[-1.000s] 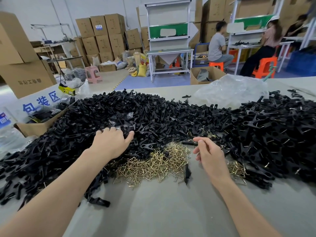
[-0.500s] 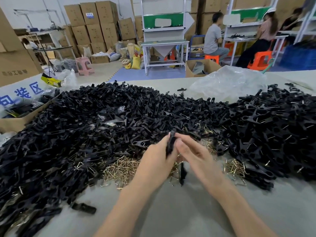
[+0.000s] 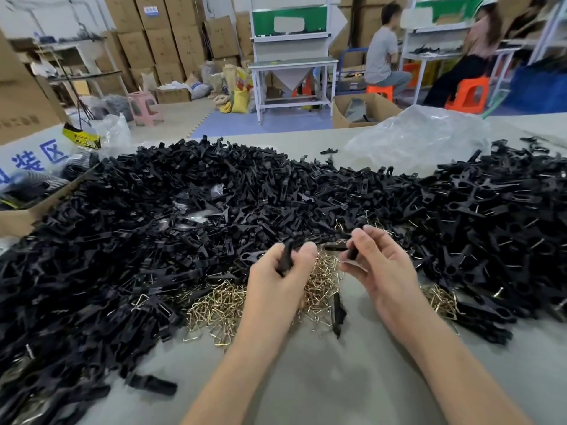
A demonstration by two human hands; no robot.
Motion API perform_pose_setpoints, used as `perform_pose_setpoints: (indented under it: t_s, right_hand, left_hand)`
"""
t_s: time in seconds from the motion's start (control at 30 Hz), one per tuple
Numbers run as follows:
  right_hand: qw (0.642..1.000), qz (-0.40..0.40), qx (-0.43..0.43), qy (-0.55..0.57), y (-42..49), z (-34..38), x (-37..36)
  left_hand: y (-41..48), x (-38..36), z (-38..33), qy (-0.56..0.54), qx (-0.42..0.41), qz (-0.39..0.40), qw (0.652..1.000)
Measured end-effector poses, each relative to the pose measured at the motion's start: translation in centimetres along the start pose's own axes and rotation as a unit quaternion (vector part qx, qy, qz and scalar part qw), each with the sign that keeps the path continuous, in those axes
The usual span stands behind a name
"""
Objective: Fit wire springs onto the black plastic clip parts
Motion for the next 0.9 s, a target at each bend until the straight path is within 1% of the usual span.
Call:
perform_pose_setpoints:
  t_s: [0.07,0.13,0.17,0.2,0.23,0.33,0.37,0.43,0.5,0.57,0.67,0.77,0.9]
  right_hand:
    - [1.0,-0.011,-0.014,-0.006,0.1,-0.5,0.1]
    - [1.0,-0.002,-0.02,-0.02,0.0,-0.8,0.1]
    - [0.999,0.008,-0.021,-0.024,0.0,-0.9,0.1]
    - [0.999,0.019,-0.023,-0.022,-0.1,-1.0,0.1]
    - [0.999,0.027,-0.027,-0.012,-0.2,-1.0,0.0]
    - [0.999,0.04,-0.03,0.007,-0.3,-1.1,-0.5]
    - [0.999,0.039,-0.033,0.005,-0.3,-1.1,-0.6]
    - [0.998,0.027,-0.055,0.019,-0.4,-1.2,-0.8]
    - [0.995,0.016,-0.083,0.046,-0.5,-1.2,-0.8]
    - [0.994,0.023,-0.091,0.05,-0.5,-1.2,-0.8]
    - [0.997,0.047,-0.063,0.028,-0.7,-1.0,-0.9]
    - [0.997,0.063,-0.043,-0.003,-1.0,-0.8,-1.1]
    - [0.995,0.084,-0.046,-0.018,-1.2,-0.7,-1.4]
  left_hand:
    - [0.0,0.1,0.0,-0.119,0.086,0.054,0.988]
    - [-0.1,0.1,-0.1,-0.258,0.158,0.099,0.948]
    - [0.0,0.1,-0.1,-0.301,0.181,0.112,0.93]
    - [0.1,0.1,0.0,-0.317,0.191,0.12,0.921]
    - [0.2,0.0,0.2,-0.309,0.19,0.124,0.923]
    - [0.3,-0.2,0.5,-0.226,0.159,0.104,0.955]
    - [0.3,-0.3,0.5,-0.209,0.151,0.097,0.961]
    - [0.3,-0.5,0.5,-0.217,0.16,0.088,0.959]
    - [0.5,-0.7,0.4,-0.268,0.187,0.098,0.94]
    - [0.5,-1.0,0.1,-0.298,0.185,0.113,0.93]
    - [0.3,-0.9,0.0,-0.265,0.135,0.113,0.948]
    - [0.4,-0.6,0.3,-0.215,0.107,0.099,0.966]
    - [0.5,-0.3,0.5,-0.215,0.098,0.103,0.966]
Point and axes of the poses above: each hand's wrist, its own y-axis towards the middle knuckle, its own x-axis out of the back of the hand, z = x × y, the point moved 3 cm from there along y, towards the middle knuckle, and after that the axes turned 9 degrees about x, right-handed, at the moved point
